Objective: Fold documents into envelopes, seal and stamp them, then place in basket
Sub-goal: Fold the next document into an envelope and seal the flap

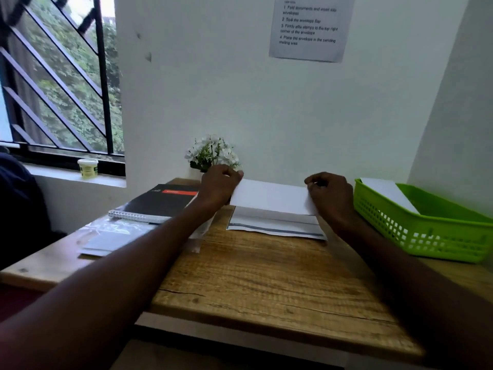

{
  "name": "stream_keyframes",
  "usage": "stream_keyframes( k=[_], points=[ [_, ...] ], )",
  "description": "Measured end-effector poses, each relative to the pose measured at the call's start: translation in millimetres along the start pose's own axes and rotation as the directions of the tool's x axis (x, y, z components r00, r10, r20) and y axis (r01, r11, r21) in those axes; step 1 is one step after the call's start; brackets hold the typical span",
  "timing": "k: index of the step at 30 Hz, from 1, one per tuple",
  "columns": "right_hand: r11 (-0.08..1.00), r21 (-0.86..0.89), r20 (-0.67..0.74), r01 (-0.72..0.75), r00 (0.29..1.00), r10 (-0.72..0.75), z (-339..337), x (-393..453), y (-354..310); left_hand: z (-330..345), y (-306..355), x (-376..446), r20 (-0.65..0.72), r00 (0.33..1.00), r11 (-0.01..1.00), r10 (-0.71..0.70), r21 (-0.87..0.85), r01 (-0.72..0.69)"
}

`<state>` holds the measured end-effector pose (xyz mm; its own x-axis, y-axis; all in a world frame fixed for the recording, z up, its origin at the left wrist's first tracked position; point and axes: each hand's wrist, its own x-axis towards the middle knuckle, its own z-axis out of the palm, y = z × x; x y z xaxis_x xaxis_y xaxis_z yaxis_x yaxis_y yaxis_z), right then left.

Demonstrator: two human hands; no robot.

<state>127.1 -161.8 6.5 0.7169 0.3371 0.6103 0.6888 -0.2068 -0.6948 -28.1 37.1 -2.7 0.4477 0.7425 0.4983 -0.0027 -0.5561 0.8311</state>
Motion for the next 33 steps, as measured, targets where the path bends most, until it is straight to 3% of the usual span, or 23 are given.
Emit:
stream_keyframes(
  k=[6, 9, 13, 16, 17, 19, 22, 26, 33],
  points=[
    [0.991, -0.124, 0.103, -0.043, 0.993, 0.056, -26.3, -14.2, -25.5, -3.5, 19.8, -16.2, 0.035, 0.978, 0.968, 0.203, 0.145, -0.206],
    [0.982, -0.179, 0.19, -0.055, 0.978, 0.089, -47.2, -37.4, -36.5, -11.2, 36.4, -37.8, 0.181, 0.961, 0.932, 0.209, 0.261, -0.252],
    [0.976, -0.202, 0.29, -0.083, 0.947, 0.141, -71.3, -75.0, -41.7, -26.2, 54.6, -88.5, 0.23, 0.938, 0.828, 0.261, 0.446, -0.34],
    [0.927, -0.373, 0.38, 0.025, 0.916, 0.128, -79.2, -99.6, -39.7, -37.6, 59.7, -127.5, 0.354, 0.891, 0.669, 0.285, 0.592, -0.449],
    [0.887, -0.455, 0.398, 0.082, 0.909, 0.12, -81.1, -108.0, -39.9, -39.5, 61.4, -136.7, 0.406, 0.871, 0.627, 0.277, 0.61, -0.484],
    [0.809, -0.556, 0.378, 0.192, 0.925, 0.04, -81.0, -122.2, -41.5, -38.1, 67.1, -151.2, 0.452, 0.855, 0.637, 0.256, 0.586, -0.501],
    [0.861, -0.414, 0.449, 0.294, 0.889, -0.088, -71.4, -138.6, -52.8, -24.9, 77.7, -170.7, 0.567, 0.806, 0.704, 0.171, 0.502, -0.503],
    [0.881, -0.373, 0.626, 0.29, 0.78, 0.008, -61.8, -158.0, -56.2, -14.5, 69.7, -187.6, 0.712, 0.699, 0.669, -0.068, 0.552, -0.498],
    [0.807, -0.481, 0.742, 0.344, 0.649, 0.165, -70.8, -159.0, -52.8, -25.3, 72.3, -194.0, 0.69, 0.696, 0.609, -0.199, 0.644, -0.463]
  ],
)
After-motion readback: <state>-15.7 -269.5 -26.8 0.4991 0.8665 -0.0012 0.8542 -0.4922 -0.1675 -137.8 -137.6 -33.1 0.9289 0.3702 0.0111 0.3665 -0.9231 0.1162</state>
